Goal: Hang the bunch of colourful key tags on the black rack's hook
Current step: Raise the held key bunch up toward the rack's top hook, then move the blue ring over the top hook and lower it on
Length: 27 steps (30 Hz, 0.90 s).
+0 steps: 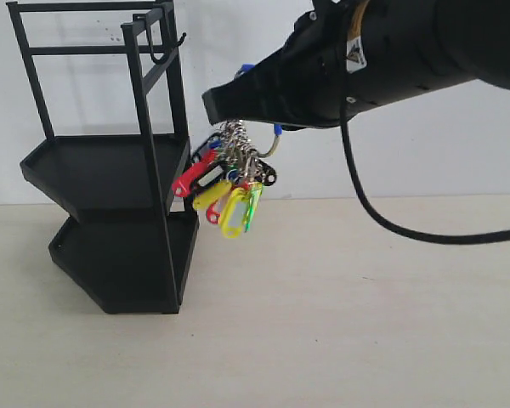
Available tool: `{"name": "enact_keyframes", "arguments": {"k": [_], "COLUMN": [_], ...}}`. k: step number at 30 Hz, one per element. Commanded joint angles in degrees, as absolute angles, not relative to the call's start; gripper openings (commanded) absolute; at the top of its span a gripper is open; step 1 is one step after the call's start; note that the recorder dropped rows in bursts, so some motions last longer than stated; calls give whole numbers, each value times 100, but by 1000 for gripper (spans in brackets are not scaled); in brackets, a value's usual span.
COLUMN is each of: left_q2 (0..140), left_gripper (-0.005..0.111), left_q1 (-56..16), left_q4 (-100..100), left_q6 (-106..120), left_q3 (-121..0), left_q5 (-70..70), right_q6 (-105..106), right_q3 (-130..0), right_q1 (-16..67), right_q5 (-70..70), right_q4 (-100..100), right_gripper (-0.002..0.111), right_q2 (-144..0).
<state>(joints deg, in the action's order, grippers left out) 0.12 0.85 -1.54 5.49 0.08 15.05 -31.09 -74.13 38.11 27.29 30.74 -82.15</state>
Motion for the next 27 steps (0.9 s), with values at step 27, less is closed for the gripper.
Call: {"name": "enact_keyframes", "arguments": {"k": [27], "left_q2": [0], "left_gripper": [4], "left_q1": [78], "left_q4": [-134], "left_q6": [555], "left_q3": [0], "left_q5": [1459], "right_q6": [-3424], "right_q3": [-8607], "right_q1": [3600], "right_q5": [2181], "right_q4": [3911], "right_gripper": [0], "right_q2": [-9376]}}
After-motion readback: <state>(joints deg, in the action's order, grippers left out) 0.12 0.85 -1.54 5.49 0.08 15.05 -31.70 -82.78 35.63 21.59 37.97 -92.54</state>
